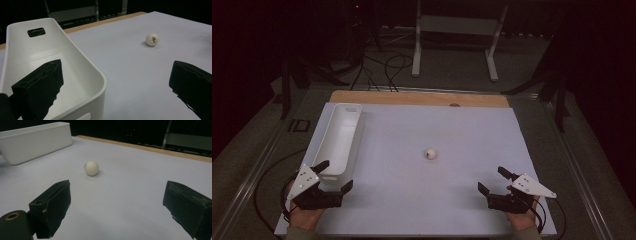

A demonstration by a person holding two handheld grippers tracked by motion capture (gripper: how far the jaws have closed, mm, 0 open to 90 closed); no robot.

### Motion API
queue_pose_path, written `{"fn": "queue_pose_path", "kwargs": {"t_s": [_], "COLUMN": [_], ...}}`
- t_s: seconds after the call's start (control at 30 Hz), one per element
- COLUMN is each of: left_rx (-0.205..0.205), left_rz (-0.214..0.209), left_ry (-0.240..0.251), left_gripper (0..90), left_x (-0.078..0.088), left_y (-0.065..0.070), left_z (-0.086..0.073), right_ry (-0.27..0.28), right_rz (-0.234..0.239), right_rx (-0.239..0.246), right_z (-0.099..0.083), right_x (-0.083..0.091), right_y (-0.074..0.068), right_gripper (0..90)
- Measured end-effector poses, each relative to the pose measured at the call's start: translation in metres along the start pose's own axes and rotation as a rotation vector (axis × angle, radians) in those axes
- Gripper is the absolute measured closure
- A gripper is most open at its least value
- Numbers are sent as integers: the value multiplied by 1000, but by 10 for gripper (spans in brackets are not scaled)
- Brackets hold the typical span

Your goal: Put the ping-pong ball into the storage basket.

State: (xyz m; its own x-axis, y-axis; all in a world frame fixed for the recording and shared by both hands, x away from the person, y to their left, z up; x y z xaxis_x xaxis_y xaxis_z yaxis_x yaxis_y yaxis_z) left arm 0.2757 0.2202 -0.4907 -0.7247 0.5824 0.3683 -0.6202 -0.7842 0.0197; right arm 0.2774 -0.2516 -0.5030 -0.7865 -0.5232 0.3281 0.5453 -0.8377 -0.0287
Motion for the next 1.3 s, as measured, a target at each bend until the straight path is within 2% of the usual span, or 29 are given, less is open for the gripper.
{"fn": "queue_pose_path", "kwargs": {"t_s": [0.2, 0.37, 0.63, 1.0, 1.3], "left_rx": [3, 12, -27, -38, -48], "left_rz": [-7, 13, -21, -52, -78], "left_ry": [-1, -20, -24, -42, -86], "left_gripper": [0, 0, 0, 0, 0], "left_x": [1, -1, -4, -15, -28], "left_y": [2, 2, 11, 19, 23], "left_z": [9, 18, 39, 58, 65], "right_ry": [-7, -18, -14, -13, -19], "right_rz": [5, 8, 6, 4, -3], "right_rx": [-11, -13, -16, -16, -14], "right_z": [-1, -2, -3, -2, -2], "right_x": [-1, -4, -3, -2, -3], "right_y": [0, -1, 1, 1, 1], "right_gripper": [73, 73, 73, 73, 73]}}
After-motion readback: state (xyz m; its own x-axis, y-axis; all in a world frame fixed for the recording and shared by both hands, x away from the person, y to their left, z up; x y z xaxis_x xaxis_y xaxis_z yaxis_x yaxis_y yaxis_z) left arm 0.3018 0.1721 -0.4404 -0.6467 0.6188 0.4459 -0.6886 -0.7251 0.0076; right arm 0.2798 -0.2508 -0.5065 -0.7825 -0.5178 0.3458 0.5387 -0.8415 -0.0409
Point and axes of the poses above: each handheld gripper's, and its own axes: x roughly backward along the jaws, z roughly out of its top, y roughly to its right, the point moved 7 cm from there along -x, roughly forward along the jaws, and after that the axes turned 3 degrees about -z, right-handed, at the moved point
